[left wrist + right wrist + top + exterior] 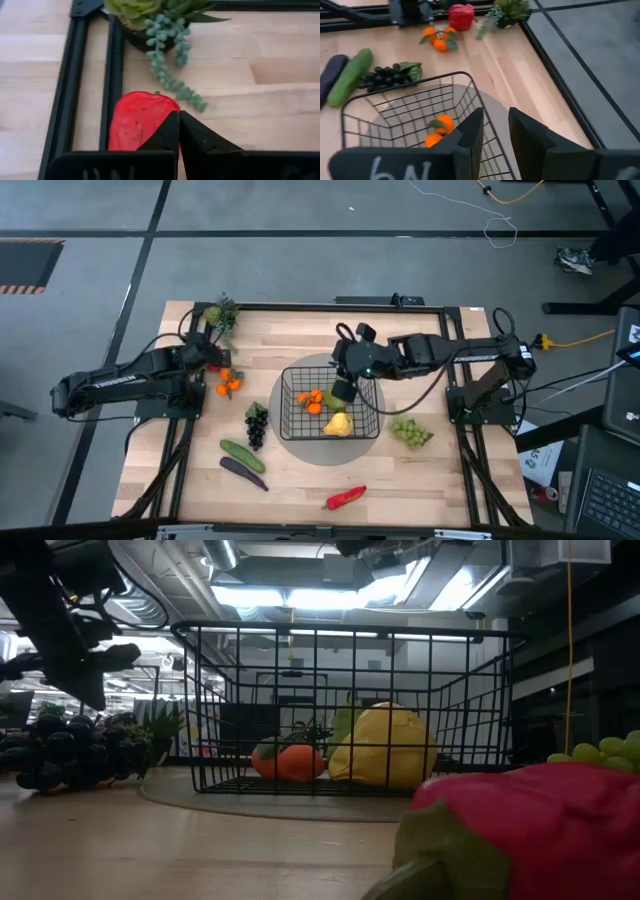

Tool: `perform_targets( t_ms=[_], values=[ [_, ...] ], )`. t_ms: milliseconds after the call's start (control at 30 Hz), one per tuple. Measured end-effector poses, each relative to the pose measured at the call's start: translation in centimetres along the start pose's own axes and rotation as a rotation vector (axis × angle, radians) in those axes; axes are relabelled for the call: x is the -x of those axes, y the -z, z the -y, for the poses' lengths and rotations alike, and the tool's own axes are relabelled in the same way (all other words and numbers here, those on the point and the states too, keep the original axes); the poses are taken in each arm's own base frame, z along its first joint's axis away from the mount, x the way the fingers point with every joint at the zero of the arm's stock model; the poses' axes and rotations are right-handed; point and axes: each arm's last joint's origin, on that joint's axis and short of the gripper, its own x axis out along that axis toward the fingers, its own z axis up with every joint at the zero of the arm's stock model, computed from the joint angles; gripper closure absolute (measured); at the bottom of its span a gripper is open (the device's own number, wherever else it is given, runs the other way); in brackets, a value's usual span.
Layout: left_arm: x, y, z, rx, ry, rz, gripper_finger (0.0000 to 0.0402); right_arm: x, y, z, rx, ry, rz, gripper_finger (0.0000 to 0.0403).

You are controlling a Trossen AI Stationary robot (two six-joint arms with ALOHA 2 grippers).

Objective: Build produce basket
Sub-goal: Put the bell pepper into the black wire basket

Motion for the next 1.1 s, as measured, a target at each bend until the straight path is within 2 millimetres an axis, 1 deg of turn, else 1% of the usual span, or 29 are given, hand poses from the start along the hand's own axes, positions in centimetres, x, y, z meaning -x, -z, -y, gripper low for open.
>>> perform_targets(
  t_ms=[133, 500, 633, 733, 800, 900, 1000, 1100],
  values=[
    [-0.5, 0.1, -0.3, 0.032, -0.089, -0.01, 0.0401, -0.4, 0.2, 1.0, 0.0, 0.032, -0.043, 0.031],
    [-2.3, -0.2, -0.5, 0.086, -0.283, -0.055, 0.0401, -0.9, 1.8, 3.5, 0.041, 0.126, -0.24, 0.031],
    [-3.1, 0.0, -0.5, 0.101, -0.314, -0.161, 0.0401, -1.0, 2.2, 4.5, 0.055, 0.195, -0.289, 0.031],
    [-3.6, 0.0, -0.1, 0.093, -0.297, -0.213, 0.0401, -1.0, 2.4, 5.0, 0.056, 0.212, -0.318, 0.031],
    [-4.0, -0.2, 0.7, 0.076, -0.218, -0.215, 0.0401, -1.1, 2.5, 5.2, 0.056, 0.217, -0.33, 0.031],
    [-4.4, -0.9, 2.6, 0.065, -0.006, -0.186, 0.0401, -1.1, 2.6, 5.5, 0.046, 0.225, -0.344, 0.031],
    [-4.3, -1.7, 4.5, 0.028, 0.218, -0.126, 0.0401, -1.0, 2.8, 5.5, 0.02, 0.233, -0.361, 0.031],
    [-3.6, -2.6, 6.1, -0.051, 0.431, -0.051, 0.0401, -0.9, 3.1, 5.6, 0.01, 0.242, -0.387, 0.031]
  ],
)
